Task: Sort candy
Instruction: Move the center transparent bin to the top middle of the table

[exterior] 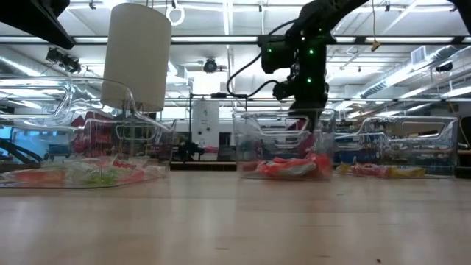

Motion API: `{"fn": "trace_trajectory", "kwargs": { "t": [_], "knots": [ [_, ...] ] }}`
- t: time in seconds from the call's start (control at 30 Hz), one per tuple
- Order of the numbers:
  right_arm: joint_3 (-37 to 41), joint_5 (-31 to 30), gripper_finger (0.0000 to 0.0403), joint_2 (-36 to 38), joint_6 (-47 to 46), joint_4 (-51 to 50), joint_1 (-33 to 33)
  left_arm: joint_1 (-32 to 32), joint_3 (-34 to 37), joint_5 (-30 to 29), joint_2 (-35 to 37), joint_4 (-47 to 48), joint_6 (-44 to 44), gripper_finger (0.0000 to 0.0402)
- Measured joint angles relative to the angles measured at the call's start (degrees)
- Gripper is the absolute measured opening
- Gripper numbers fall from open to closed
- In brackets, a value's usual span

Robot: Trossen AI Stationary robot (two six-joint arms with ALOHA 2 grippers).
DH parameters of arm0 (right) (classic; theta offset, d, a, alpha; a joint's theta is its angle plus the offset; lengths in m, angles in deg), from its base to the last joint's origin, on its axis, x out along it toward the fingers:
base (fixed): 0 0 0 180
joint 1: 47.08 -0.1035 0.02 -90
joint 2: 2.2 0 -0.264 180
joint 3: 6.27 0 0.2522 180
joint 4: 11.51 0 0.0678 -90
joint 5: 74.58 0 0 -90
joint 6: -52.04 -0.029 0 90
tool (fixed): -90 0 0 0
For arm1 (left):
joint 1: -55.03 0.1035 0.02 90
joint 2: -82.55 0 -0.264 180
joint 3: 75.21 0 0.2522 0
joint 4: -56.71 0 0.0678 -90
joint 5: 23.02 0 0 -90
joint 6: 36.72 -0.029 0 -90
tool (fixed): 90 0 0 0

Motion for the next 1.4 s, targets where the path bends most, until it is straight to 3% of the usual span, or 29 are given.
{"fn": "trace_trajectory", "kwargs": {
  "t": [0.53, 0.83, 0.93, 1.07, 1.13, 1.4],
  "knots": [
    [0.0, -6.8, 0.0, 0.0, 17.0, 5.2, 8.3, 0.0, 0.0, 0.0, 0.0, 0.0, 0.0, 0.0],
    [0.1, -6.6, 0.0, 1.5, 16.4, 7.7, 9.5, 0.0, 0.0, 0.0, 0.0, 0.0, 0.0, 0.0],
    [0.1, -2.0, 0.0, 5.4, 12.8, 7.9, 7.2, 0.0, 0.0, 0.0, 0.0, 0.0, 0.0, 0.0],
    [0.1, 14.6, 0.0, 10.8, 9.0, 10.6, 2.6, 0.0, 0.0, -0.2, 0.0, -0.4, 0.0, 0.0],
    [0.0, 19.7, 0.0, 12.2, 6.2, 15.2, -0.5, 0.0, 0.0, -1.3, 0.0, -0.6, 0.0, 0.0],
    [0.0, 21.3, 0.0, 8.7, -3.3, 31.2, -11.6, 0.0, 0.0, -3.2, 0.0, -3.1, -0.4, 0.0]
  ]
}}
